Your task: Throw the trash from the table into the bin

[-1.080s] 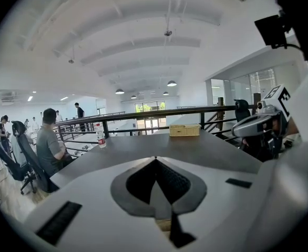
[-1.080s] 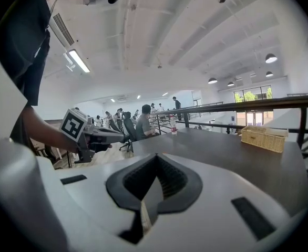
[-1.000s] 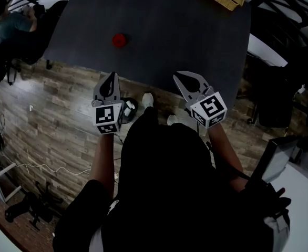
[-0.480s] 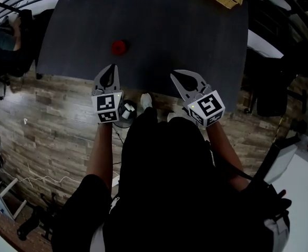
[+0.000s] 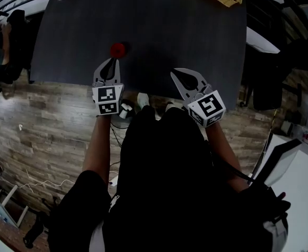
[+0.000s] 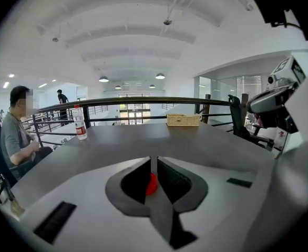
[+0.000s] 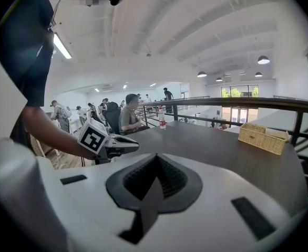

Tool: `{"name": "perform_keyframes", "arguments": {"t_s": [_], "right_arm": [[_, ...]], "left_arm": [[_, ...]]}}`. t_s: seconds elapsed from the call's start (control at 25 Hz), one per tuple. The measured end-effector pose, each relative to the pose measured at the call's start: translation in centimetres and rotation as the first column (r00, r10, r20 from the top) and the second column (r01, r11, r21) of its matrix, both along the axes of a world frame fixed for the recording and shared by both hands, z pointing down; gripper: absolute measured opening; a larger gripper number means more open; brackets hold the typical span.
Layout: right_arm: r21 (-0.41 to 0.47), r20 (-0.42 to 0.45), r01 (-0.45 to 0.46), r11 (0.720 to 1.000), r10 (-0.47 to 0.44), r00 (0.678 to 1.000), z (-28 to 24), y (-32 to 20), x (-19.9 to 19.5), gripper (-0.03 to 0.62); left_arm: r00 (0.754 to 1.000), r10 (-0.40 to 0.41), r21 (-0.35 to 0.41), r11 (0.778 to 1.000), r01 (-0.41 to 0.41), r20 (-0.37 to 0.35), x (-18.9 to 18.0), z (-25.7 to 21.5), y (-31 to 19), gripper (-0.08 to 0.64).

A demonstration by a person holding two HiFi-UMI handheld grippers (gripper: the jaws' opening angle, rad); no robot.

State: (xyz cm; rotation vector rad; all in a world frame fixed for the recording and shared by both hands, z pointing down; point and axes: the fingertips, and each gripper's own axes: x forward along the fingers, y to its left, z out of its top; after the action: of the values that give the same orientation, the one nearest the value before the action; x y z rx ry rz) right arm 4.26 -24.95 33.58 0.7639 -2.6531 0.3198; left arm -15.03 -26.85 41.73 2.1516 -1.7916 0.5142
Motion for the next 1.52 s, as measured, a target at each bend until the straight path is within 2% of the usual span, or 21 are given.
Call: {"name": "perform_keyframes", "arguments": {"t_s": [0.4, 0.56, 0.8, 0.92, 1.12, 1.52], "right_arm": [[-0.028, 0.015, 0.01, 1.0, -0.009, 1.0, 0.4, -0.7, -0.2, 0.005], [-0.059, -0.016, 0.028, 0.998, -0.029, 0.999, 1.7, -0.8, 0.8, 0.005], [-0.052, -0.018, 0.054, 0.997, -0.055, 0.998, 1.9, -1.8, 0.5, 0.005], [-0.061, -0.03, 0.051, 0.997, -0.053, 0.998, 2.5, -2.1, 1.0, 0.005], [-0.081, -0.06, 0.054, 0.995, -0.059, 0.996, 2.7, -1.9, 1.4, 0.005], [-0.098, -0.073, 0.032, 0.995, -0.039, 0.997, 3.3, -2.2, 1.2, 0.005]], "left_arm": [[1.0, 0.0, -0.05, 0.999, 0.001, 0.009, 0.0, 2.5, -1.6, 0.077], [1.0, -0.011, -0.087, 0.996, 0.012, 0.018, 0.2, 4.0, -2.1, 0.163], [0.999, -0.013, -0.165, 0.986, 0.02, 0.044, -0.4, 7.7, -2.7, 0.3], [0.999, -0.007, -0.197, 0.98, 0.017, 0.052, -0.5, 9.5, -3.2, 0.334], [0.998, -0.023, -0.212, 0.977, 0.037, 0.066, -1.1, 10.9, -4.1, 0.339], [0.997, 0.005, -0.243, 0.97, 0.014, 0.08, -1.4, 12.3, -6.7, 0.339]]}}
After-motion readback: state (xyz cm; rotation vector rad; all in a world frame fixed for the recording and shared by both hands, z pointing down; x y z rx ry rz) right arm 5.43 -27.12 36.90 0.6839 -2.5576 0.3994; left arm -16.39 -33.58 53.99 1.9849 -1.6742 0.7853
